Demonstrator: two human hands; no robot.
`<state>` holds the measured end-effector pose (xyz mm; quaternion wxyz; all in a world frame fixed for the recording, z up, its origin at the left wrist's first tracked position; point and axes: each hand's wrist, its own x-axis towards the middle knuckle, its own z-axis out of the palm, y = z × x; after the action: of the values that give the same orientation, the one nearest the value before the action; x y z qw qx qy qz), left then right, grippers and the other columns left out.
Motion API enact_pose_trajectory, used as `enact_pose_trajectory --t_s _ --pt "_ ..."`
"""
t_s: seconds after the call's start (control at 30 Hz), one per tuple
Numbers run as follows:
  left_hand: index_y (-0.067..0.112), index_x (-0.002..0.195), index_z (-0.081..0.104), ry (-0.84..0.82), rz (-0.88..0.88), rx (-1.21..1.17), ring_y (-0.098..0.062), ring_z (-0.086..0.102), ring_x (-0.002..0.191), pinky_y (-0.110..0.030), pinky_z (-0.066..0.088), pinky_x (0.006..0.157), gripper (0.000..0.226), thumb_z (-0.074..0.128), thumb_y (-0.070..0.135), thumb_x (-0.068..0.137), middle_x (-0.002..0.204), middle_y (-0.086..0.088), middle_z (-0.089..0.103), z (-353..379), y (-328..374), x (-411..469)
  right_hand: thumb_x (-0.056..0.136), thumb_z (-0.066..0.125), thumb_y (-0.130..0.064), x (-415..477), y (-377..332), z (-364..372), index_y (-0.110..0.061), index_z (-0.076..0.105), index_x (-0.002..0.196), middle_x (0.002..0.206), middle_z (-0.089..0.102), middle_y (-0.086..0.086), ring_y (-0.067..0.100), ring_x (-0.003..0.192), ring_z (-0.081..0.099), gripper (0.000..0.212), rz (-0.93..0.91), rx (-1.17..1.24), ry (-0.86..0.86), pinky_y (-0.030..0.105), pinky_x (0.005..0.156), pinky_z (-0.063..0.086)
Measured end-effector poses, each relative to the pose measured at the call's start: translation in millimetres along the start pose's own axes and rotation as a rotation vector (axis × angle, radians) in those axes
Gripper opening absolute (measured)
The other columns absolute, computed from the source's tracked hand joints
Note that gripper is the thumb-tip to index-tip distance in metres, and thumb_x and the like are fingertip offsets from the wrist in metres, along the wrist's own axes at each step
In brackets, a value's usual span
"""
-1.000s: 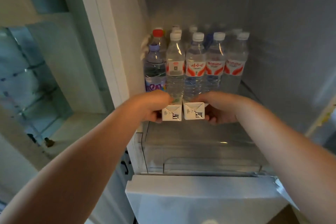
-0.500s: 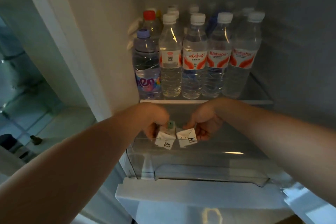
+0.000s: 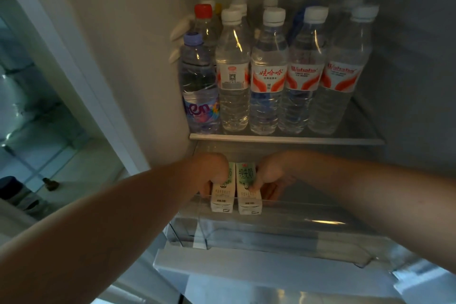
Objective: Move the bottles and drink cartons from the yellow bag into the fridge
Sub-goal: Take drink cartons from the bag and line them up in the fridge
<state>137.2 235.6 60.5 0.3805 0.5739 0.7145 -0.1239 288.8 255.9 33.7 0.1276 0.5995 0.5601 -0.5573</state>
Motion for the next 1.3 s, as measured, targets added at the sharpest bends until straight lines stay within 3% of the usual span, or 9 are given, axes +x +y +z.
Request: enact_pose_trajectory --t_s 0.2,0.33,0.4,0.63,0.77,0.87,0.97,1.1,1.3 --pt "0.001 0.120 0.057 0.024 0.086 0.257 -0.022 0.067 0.074 -0.028 0.053 0.054 0.031 0.064 0.018 0.095 0.090 -0.008 0.065 -2.7 -0.4 -10.2 0.067 0.086 -0.047 -5.6 -8.3 7.8 -0.014 0.055 0.131 0.119 0.065 0.012 0.029 0.099 0.069 0.078 0.085 -0.530 0.044 0.046 0.086 0.058" --pt "0.003 0.127 0.059 -0.040 0.084 0.570 -0.022 0.065 0.097 -0.029 0.052 0.085 0.048 0.074 0.026 0.087 0.120 -0.009 0.066 12.4 -0.2 -11.2 0.083 0.074 -0.048 -15.3 -14.9 21.1 -0.006 0.060 0.110 0.107 0.067 0.013 0.030 0.103 0.067 0.052 0.199 -0.724 0.002 0.040 0.094 0.053" --pt "0.004 0.132 0.055 0.007 0.112 0.707 -0.019 0.056 0.094 -0.025 0.046 0.081 0.051 0.071 0.029 0.090 0.126 -0.007 0.063 17.3 2.1 -11.4 0.088 0.068 -0.047 -14.8 -16.6 25.0 -0.009 0.057 0.122 0.115 0.060 0.010 0.030 0.113 0.059 0.052 0.132 -0.803 0.081 0.038 0.095 0.049" --pt "0.007 0.138 0.050 0.044 0.154 0.808 -0.022 0.059 0.108 -0.028 0.043 0.078 0.060 0.072 0.032 0.088 0.130 -0.005 0.059 6.2 5.4 -11.1 0.081 0.075 -0.048 -6.2 -15.0 22.3 -0.010 0.052 0.133 0.122 0.060 0.011 0.027 0.103 0.065 0.069 0.041 -0.726 0.139 0.039 0.085 0.058" --pt "0.004 0.134 0.052 0.073 0.188 0.857 -0.014 0.057 0.077 -0.008 0.039 0.046 0.047 0.063 0.029 0.096 0.125 -0.007 0.062 0.2 8.5 -10.4 0.084 0.073 -0.045 -3.6 -18.9 17.8 -0.007 0.053 0.129 0.112 0.062 0.010 0.025 0.091 0.067 0.062 -0.055 -0.684 0.201 0.035 0.075 0.059" --pt "0.004 0.133 0.054 0.107 0.207 0.930 -0.020 0.062 0.100 -0.016 0.049 0.073 0.044 0.061 0.027 0.097 0.122 -0.008 0.063 -2.4 10.4 -7.1 0.088 0.068 -0.045 -2.0 -23.8 13.8 -0.006 0.052 0.129 0.104 0.061 0.009 0.027 0.091 0.070 0.058 -0.107 -0.684 0.233 0.037 0.080 0.060" --pt "0.003 0.137 0.049 0.100 0.175 0.992 -0.018 0.057 0.070 -0.014 0.045 0.042 0.041 0.057 0.018 0.099 0.119 -0.009 0.063 -3.1 13.3 -5.0 0.089 0.066 -0.047 2.9 -24.9 11.1 -0.006 0.055 0.124 0.098 0.064 0.009 0.026 0.085 0.071 0.055 -0.130 -0.670 0.239 0.034 0.072 0.059" --pt "-0.001 0.136 0.050 0.171 0.213 0.949 -0.028 0.053 0.125 -0.031 0.042 0.101 0.038 0.050 0.014 0.101 0.139 -0.015 0.053 1.2 6.7 5.1 0.089 0.064 -0.052 5.5 -21.2 12.0 -0.006 0.057 0.125 0.085 0.063 0.006 0.021 0.076 0.065 0.058 -0.172 -0.655 0.305 0.025 0.061 0.051" --pt "0.000 0.139 0.046 0.258 0.175 0.762 -0.029 0.050 0.130 -0.038 0.040 0.106 0.042 0.054 0.016 0.100 0.141 -0.016 0.051 2.7 4.5 22.6 0.092 0.053 -0.059 14.1 -15.5 15.1 -0.011 0.041 0.145 0.144 0.050 0.008 0.025 0.128 0.051 0.072 -0.258 -0.643 0.427 0.034 0.103 0.043"
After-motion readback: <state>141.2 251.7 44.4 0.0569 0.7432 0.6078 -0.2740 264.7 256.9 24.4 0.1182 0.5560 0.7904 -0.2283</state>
